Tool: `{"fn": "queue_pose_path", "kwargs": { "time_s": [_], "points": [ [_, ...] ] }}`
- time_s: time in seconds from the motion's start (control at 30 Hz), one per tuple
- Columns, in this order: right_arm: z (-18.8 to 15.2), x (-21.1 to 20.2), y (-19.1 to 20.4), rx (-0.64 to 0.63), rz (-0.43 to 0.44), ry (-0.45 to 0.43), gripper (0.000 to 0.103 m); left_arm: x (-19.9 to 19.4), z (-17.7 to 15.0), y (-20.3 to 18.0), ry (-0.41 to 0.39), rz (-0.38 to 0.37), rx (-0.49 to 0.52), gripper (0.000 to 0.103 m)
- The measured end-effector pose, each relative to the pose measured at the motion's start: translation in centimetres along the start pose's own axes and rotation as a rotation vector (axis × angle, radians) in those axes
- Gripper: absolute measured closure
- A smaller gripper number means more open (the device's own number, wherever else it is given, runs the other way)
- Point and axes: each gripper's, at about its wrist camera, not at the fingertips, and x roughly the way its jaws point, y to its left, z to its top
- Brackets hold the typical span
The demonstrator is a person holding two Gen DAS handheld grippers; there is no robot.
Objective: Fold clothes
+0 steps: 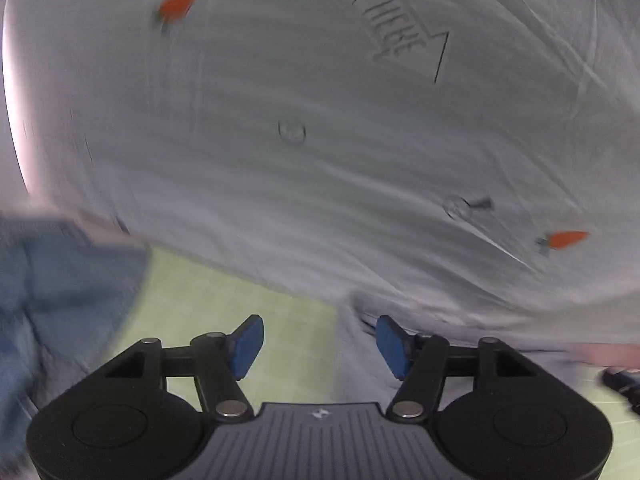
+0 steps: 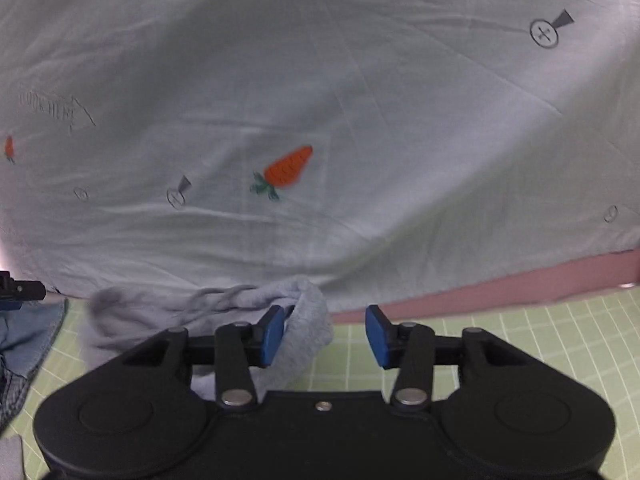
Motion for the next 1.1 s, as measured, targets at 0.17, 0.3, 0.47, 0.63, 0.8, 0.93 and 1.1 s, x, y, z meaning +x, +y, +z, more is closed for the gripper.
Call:
{"fn": "queue_pose_path", "kwargs": {
  "time_s": [0.17, 0.3, 0.47, 0.63, 0.8, 0.93, 1.1],
  "points": [
    [-7.8, -4.0, -1.4, 0.034, -0.007, 0.162, 0.050, -3.5, -8.9, 3.8, 0.213, 0.071, 0.008, 0.030],
    [-14.4, -8.7, -2.5, 0.055, -0.007, 0.284, 0.050, -8.7, -15.0, 7.1, 0.332, 0.091, -0.018, 0.030],
    [-19.7, -12.8, -2.5, 0.070, -0.001, 0.364, 0.047, -11.7, -19.9, 9.1, 0.414, 0.098, -0.063, 0.030],
    [-22.9, -14.0, -1.7, 0.076, 0.045, 0.418, 0.038, -11.7, -22.9, 9.5, 0.421, 0.109, -0.050, 0.028],
    [-24.3, -15.0, -1.1, 0.067, 0.080, 0.401, 0.064, -12.0, -23.5, 9.1, 0.356, 0.090, -0.037, 0.041],
    [-24.3, -16.1, -0.3, 0.023, 0.077, 0.356, 0.087, -13.1, -23.4, 9.4, 0.358, 0.001, -0.093, 0.091],
    [-23.2, -22.6, 1.0, -0.081, 0.030, 0.260, 0.088, -19.4, -24.1, 9.4, 0.336, -0.077, -0.091, 0.091]
  ]
}}
